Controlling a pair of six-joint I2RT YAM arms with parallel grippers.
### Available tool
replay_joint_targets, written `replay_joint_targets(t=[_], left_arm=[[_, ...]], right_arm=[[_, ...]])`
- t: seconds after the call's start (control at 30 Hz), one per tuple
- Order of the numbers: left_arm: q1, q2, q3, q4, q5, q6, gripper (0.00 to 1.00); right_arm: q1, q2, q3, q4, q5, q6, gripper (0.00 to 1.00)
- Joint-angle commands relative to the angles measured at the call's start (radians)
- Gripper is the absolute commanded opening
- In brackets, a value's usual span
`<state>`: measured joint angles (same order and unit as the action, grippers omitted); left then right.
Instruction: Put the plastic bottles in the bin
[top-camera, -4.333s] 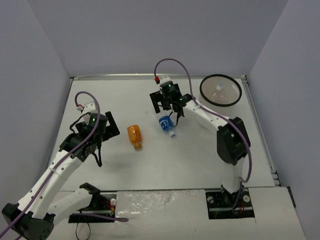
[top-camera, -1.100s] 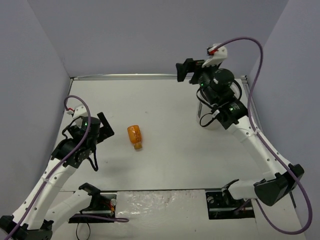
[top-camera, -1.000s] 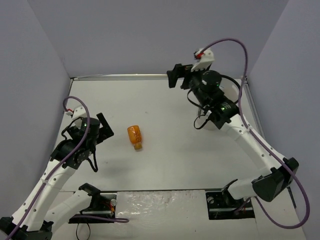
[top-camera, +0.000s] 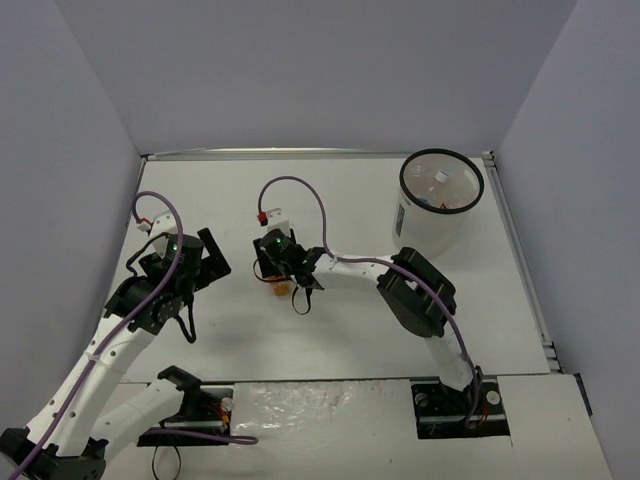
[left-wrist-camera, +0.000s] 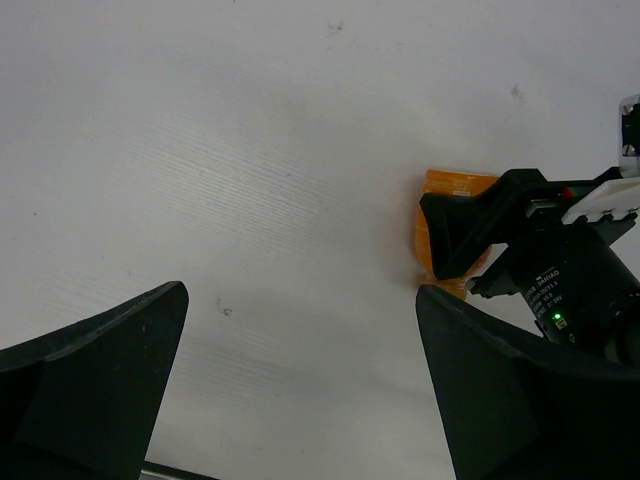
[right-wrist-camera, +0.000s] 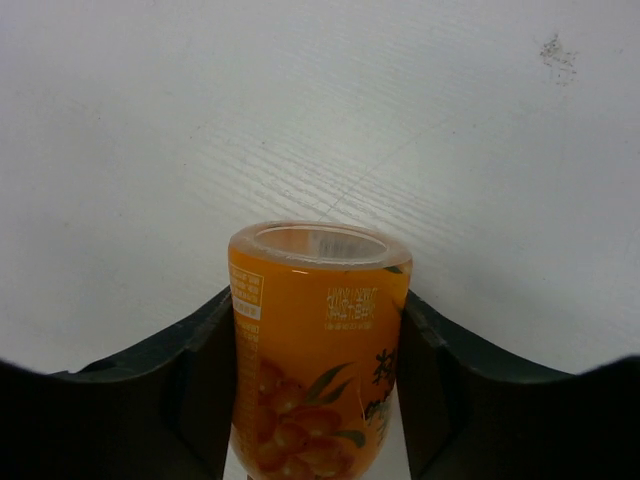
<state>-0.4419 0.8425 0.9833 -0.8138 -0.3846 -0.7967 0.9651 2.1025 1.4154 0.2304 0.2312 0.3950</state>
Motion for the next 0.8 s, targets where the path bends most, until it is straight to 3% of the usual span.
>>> replay_joint_targets(t=[0.0, 0.13, 0.37, 0.63, 0.77], left_arm=[[0.008, -0.021, 0.028, 0.008, -0.002, -0.004, 0.97], [0.008, -0.036, 0.025, 0.019, 0.005, 0.000, 0.97], [0.009, -0.044, 0.007, 0.066, 0.021, 0.006, 0.97], [0.008, -0.014, 0.002, 0.110, 0.035, 0.032, 0.97], [0.009, -0.010, 0.002, 0.105, 0.033, 0.037, 0.97]], right_arm=[[0.009, -0.202, 0.018, 0.050, 0.150, -0.045, 0.36], [-0.057, -0.364, 0.009, 0.024, 0.157, -0.107, 0.34], [-0.350, -0.703, 0.075, -0.069, 0.209, -0.275, 0.34], [-0.664, -0.703, 0.123, -0.106, 0.233, -0.300, 0.35], [-0.724, -0.664, 0.132, -0.128, 0.234, -0.285, 0.37]])
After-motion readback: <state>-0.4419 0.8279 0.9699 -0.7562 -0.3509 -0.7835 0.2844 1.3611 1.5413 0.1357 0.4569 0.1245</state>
